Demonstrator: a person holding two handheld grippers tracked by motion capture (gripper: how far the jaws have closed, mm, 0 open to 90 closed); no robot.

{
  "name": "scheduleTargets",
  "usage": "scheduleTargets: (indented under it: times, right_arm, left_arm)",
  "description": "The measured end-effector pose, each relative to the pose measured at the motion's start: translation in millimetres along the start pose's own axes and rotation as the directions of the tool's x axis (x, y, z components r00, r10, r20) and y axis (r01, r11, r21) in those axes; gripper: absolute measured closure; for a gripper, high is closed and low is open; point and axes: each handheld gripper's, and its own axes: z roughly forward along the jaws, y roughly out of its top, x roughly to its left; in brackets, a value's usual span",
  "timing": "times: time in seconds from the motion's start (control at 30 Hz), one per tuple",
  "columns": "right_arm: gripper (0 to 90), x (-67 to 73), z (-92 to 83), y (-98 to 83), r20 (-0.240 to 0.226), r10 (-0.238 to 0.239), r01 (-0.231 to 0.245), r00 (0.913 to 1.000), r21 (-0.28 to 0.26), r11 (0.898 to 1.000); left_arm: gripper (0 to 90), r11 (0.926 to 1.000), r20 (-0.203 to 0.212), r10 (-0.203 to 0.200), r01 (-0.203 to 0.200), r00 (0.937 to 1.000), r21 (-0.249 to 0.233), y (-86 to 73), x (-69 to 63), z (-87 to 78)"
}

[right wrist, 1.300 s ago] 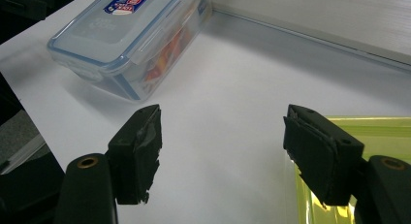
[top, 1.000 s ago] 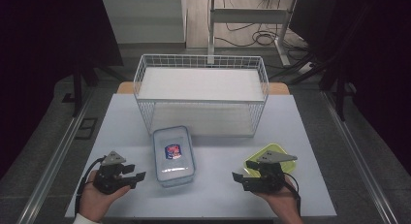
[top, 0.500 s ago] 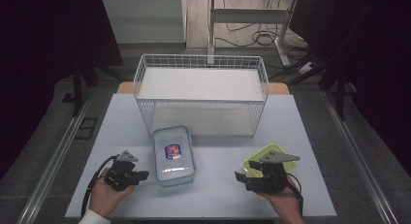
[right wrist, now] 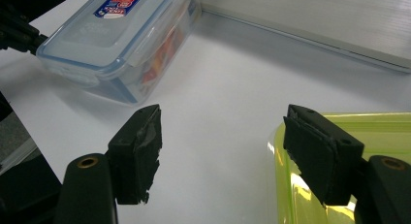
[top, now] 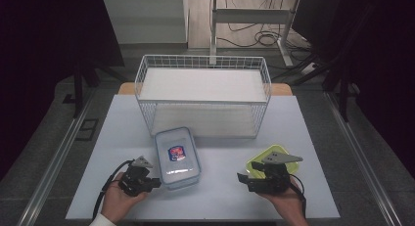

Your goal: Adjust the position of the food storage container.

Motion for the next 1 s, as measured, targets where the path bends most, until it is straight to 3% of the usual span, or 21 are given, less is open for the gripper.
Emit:
scheduleTargets:
  times: [0.23,0.67,0.9,1.0]
  right_arm:
    - [30.2,0.8,1.6,0.1,-0.003,-0.002,0.002,1.0000,0.005,1.000]
    - [30.1,1.9,3.3,0.7,-0.008,-0.007,0.007,0.9999,0.012,1.000]
    - [30.3,4.7,4.8,11.5,-0.001,-0.008,0.008,1.0000,0.005,1.000]
    - [31.4,15.1,10.0,32.2,0.004,-0.007,0.007,1.0000,-0.005,1.000]
  left_arm:
    - [90.0,0.9995,0.048,0.032,-0.032,0.9983,0.000,12.1,-20.6,12.3]
    - [90.0,0.9972,0.074,0.073,-0.074,0.9946,0.010,26.7,-47.7,33.7]
    - [88.9,0.9967,0.061,0.071,-0.068,0.9956,-0.043,25.0,-40.0,13.4]
    - [82.2,0.9954,0.032,0.038,-0.035,0.9988,-0.089,17.5,-20.5,-12.6]
